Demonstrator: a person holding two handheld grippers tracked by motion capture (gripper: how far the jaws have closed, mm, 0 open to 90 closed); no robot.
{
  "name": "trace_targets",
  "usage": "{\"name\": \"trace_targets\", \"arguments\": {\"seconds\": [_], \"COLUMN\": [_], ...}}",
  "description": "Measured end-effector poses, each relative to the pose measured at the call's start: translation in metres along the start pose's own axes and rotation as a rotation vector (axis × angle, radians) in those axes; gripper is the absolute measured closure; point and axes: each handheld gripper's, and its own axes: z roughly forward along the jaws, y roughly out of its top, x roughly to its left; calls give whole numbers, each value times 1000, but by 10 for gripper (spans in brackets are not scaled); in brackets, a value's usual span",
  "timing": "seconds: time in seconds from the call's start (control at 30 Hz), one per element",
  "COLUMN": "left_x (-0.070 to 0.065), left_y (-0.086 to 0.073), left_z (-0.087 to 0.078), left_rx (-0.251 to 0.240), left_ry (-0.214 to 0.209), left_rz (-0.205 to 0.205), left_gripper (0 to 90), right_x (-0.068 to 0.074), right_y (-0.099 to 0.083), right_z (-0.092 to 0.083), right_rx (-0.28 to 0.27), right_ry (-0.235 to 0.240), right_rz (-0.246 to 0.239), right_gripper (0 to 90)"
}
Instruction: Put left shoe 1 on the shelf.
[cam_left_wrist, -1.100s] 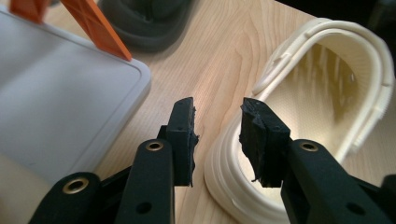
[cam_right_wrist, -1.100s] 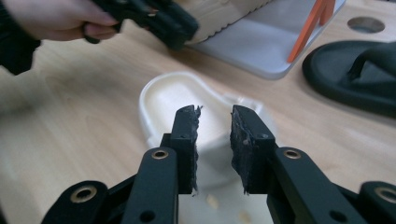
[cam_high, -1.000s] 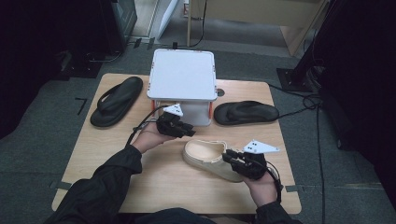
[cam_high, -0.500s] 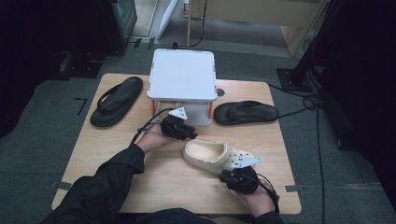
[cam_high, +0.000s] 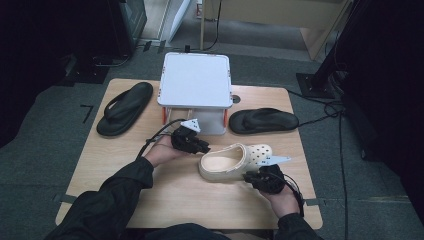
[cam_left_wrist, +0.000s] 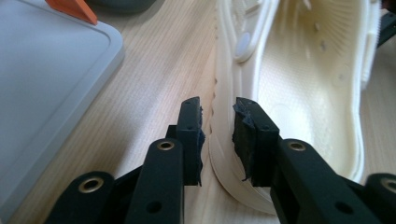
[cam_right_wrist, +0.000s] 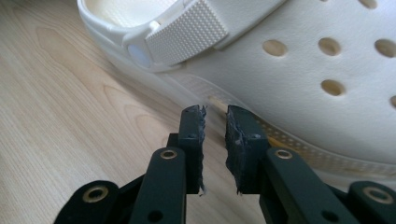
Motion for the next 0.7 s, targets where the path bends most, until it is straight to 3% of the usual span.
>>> {"name": "trace_targets", "arguments": {"seconds": [0.33,0.57,0.63,0.7], "left_x": [-13,-23,-23,-17], "left_y": [-9,-17,-17,-17], "left_z": [-5,-10,-12,-17], "left_rx": [18,26,30,-3], "left_ry": [-33,-58,-45,-44], "left_rz": [-12,-29,-14,-36], "left_gripper": [736,737,672,628], "right_x": [-11,-15,-16,-17], "right_y": [15,22,24,25], "right_z": [14,18,19,19], "right_rx": [18,18,18,17], "right_ry": [45,64,66,72], "right_rz": [-46,-37,-39,-40], "right_gripper": [682,660,646,639]}}
